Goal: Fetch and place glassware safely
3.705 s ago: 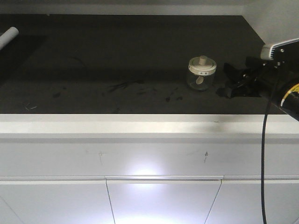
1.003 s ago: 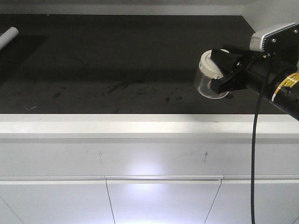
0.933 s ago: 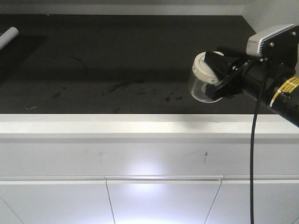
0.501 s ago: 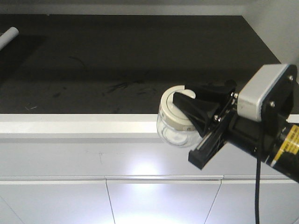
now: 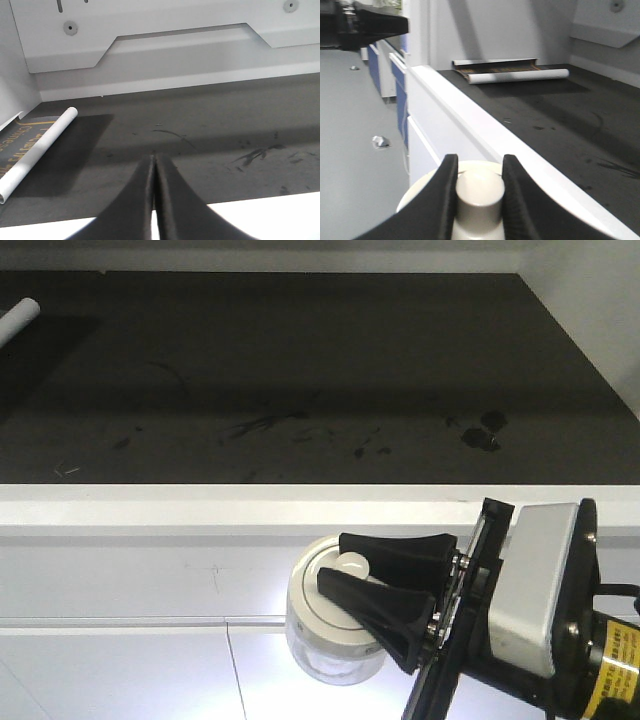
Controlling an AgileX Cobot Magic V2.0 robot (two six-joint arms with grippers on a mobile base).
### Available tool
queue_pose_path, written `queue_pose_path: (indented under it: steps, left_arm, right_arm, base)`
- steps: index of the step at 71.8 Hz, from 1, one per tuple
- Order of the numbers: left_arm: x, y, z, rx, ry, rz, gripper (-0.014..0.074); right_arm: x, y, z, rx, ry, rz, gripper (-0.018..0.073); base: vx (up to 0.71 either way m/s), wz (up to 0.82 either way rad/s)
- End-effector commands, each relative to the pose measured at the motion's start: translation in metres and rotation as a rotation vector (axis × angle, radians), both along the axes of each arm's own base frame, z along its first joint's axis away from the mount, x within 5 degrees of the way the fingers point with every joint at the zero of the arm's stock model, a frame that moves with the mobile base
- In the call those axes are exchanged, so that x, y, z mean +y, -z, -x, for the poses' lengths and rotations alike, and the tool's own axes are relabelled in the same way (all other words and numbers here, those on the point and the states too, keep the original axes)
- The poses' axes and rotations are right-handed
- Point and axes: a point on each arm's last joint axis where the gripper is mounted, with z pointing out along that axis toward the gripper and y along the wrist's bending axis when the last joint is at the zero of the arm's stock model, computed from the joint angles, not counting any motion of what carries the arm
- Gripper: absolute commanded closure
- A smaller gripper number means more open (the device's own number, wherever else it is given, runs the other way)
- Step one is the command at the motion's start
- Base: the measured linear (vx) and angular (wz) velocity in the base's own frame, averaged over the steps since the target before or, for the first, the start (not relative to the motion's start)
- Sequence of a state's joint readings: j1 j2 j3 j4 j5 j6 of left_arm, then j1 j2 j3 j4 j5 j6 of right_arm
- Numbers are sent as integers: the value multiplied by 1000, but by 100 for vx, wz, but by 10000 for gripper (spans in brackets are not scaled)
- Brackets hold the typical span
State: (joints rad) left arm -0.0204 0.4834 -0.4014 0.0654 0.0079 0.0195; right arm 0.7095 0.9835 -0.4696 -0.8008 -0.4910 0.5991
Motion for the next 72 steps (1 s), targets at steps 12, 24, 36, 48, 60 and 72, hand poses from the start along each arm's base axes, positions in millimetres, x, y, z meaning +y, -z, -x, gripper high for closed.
queue_pose_path:
  steps: [12, 24, 36, 48, 60, 72]
  left_arm:
    - [-1, -16, 1, -97, 11, 16, 603]
    - [-1, -16, 1, -97, 11, 16, 603]
    - [-1, -16, 1, -97, 11, 16, 603]
    - [-1, -16, 1, -97, 11, 16, 603]
    - [-1, -16, 1, -97, 11, 16, 603]
    - [-1, -16, 1, -97, 11, 16, 603]
  right_arm:
    - [3, -20, 6, -51, -53, -101, 563]
    - [3, -19, 6, -51, -52, -100, 563]
    - [3, -19, 6, -51, -52, -100, 563]
    - [3, -19, 6, -51, -52, -100, 563]
    - [3, -19, 6, -51, -52, -100, 563]
    - [3, -19, 6, -51, -52, -100, 563]
  base:
    - [0, 0]
    - [0, 0]
    - [0, 0]
    - [0, 0]
    - [0, 0]
    - [0, 0]
